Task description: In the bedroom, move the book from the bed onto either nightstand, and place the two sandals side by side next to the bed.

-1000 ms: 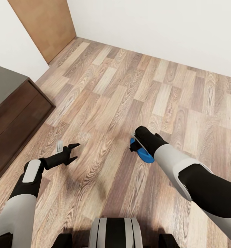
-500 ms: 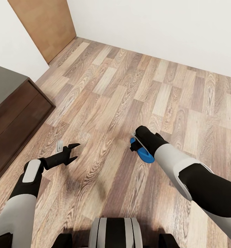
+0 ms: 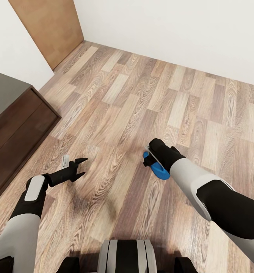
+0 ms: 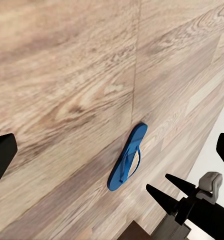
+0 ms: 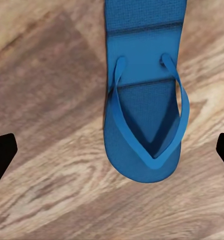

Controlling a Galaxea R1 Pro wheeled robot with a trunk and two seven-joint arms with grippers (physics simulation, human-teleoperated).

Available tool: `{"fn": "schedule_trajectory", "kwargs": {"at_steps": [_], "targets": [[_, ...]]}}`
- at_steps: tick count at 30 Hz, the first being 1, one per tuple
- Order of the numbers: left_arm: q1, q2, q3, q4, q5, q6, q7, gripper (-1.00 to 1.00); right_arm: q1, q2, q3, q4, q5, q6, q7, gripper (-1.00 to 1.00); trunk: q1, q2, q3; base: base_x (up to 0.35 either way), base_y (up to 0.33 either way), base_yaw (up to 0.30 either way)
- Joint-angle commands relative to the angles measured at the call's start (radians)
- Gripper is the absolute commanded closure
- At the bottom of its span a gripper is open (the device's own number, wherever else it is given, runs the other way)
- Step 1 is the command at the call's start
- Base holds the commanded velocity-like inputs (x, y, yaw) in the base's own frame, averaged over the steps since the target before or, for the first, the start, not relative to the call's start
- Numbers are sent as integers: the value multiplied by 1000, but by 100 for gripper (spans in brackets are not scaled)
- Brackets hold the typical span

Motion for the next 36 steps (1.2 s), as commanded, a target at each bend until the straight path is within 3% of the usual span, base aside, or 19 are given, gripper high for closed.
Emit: {"fn": "schedule_trajectory", "kwargs": {"at_steps": [1,18,36], "targets": [[-1,0,3,0,-9,5,-9,-100,0,-1,3,-1,11,3,9,-100,0,0,-1,0,0,0],[-1,2,3,-2,-8,5,-9,-100,-7,-6,1,-1,12,3,1,-100,0,0,-1,0,0,0],[-1,2,3,-12,-8,6,-10,-100,-10,-34,-1,-1,11,2,-25,-100,0,0,-1,0,0,0]]}}
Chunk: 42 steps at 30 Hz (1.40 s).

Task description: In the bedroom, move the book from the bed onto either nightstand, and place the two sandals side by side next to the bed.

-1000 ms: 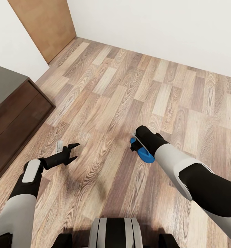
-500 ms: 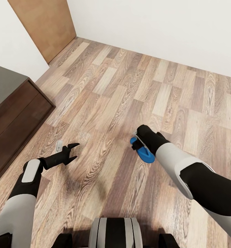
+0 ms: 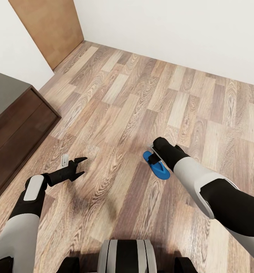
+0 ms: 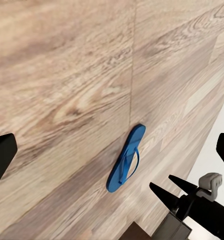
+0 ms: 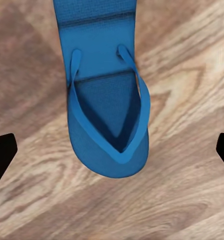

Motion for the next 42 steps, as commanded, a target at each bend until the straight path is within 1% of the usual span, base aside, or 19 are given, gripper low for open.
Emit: {"fn": "schedule_trajectory", "kwargs": {"at_steps": [1,10,12,14,20,24,25,28,30,36,40,41,42], "targets": [[-1,-1,3,0,-10,5,-9,-100,-1,-1,4,-1,11,3,9,-100,0,0,-1,0,0,0],[-1,-2,6,0,-8,4,-10,-100,-1,-2,4,-1,11,3,7,-100,0,0,-1,0,0,0],[-1,-2,6,0,-1,4,-10,-100,-1,-2,4,-1,11,3,7,-100,0,0,-1,0,0,0],[-1,-3,6,0,14,4,-9,-100,-1,-2,4,-1,11,3,7,-100,0,0,-1,0,0,0],[-1,-3,3,-4,84,4,-8,-100,-2,-2,4,-1,11,3,7,-100,0,0,-1,0,0,0],[-1,-3,-7,-30,117,3,11,-100,-2,-2,4,-1,11,3,7,-100,0,0,-1,0,0,0],[-1,-3,-10,-39,123,3,19,-100,-2,-2,4,-1,11,3,7,-100,0,0,-4,0,0,0],[-1,-4,-17,-64,148,3,53,-100,-2,-2,4,-1,11,3,7,-100,2,-1,-16,0,0,0],[-1,-4,-19,-76,173,3,79,-100,-2,-2,4,-1,11,3,7,-100,3,-2,-24,0,0,0],[-1,-2,-32,-93,279,3,167,-100,-2,-2,4,-1,11,3,8,-100,5,-3,-47,0,0,0],[-1,2,-54,-98,342,3,228,-100,-2,-2,4,-1,11,3,8,-100,5,-3,-47,0,0,0],[-1,2,-54,-98,342,3,228,-100,-2,-2,4,-1,11,3,8,-100,5,-3,-47,0,0,0],[-1,3,-60,-99,355,2,241,-100,-2,-2,4,-1,11,3,8,-100,5,-3,-47,0,0,0]]}}
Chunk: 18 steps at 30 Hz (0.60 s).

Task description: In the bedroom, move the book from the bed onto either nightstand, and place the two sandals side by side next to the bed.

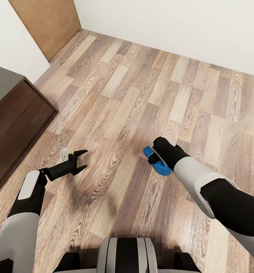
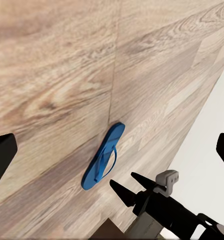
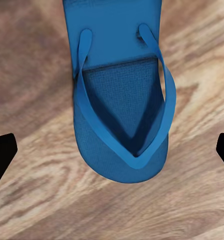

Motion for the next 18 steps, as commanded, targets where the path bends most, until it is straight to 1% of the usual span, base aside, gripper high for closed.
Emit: {"fn": "schedule_trajectory", "kwargs": {"at_steps": [1,5,10,18], "targets": [[0,1,-4,-1,24,4,21,-100,0,0,4,-1,11,4,10,-100,0,0,-1,0,0,0],[0,4,-17,-3,65,4,48,-100,0,1,4,-1,11,4,10,-100,0,0,-1,0,0,0],[0,10,-24,-4,91,4,61,-100,-1,1,4,-1,11,4,9,-100,0,0,-1,0,0,0],[0,21,-28,-5,99,4,65,-100,-1,1,4,-1,11,4,10,-100,0,0,-1,0,0,0]]}}
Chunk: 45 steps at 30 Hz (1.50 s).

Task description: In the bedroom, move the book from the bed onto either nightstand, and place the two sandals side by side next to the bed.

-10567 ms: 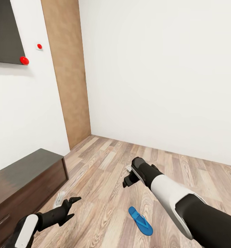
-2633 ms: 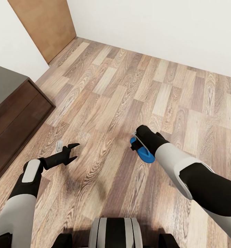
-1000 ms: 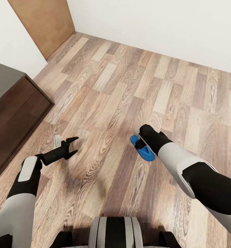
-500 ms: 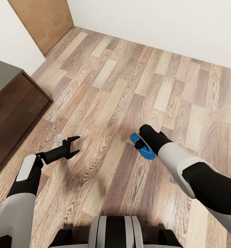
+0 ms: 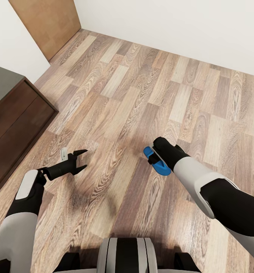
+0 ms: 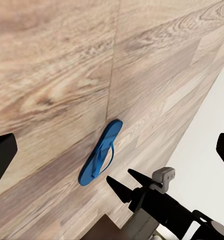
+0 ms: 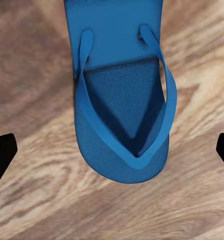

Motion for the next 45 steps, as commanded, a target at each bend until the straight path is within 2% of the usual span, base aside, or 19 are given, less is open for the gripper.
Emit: {"fn": "schedule_trajectory", "kwargs": {"at_steps": [1,19,31,45], "targets": [[0,0,1,-1,11,4,11,-100,0,0,4,-1,11,4,10,-100,0,0,-1,0,0,0],[0,2,1,1,12,4,11,-100,0,-2,4,0,12,4,8,-100,0,0,-1,0,0,0],[0,3,1,1,13,4,11,-100,0,-2,4,0,12,4,8,-100,5,-3,-47,0,0,0],[1,6,1,2,14,4,11,-100,0,-2,4,-1,12,4,8,-100,5,-3,-47,0,0,0]]}}
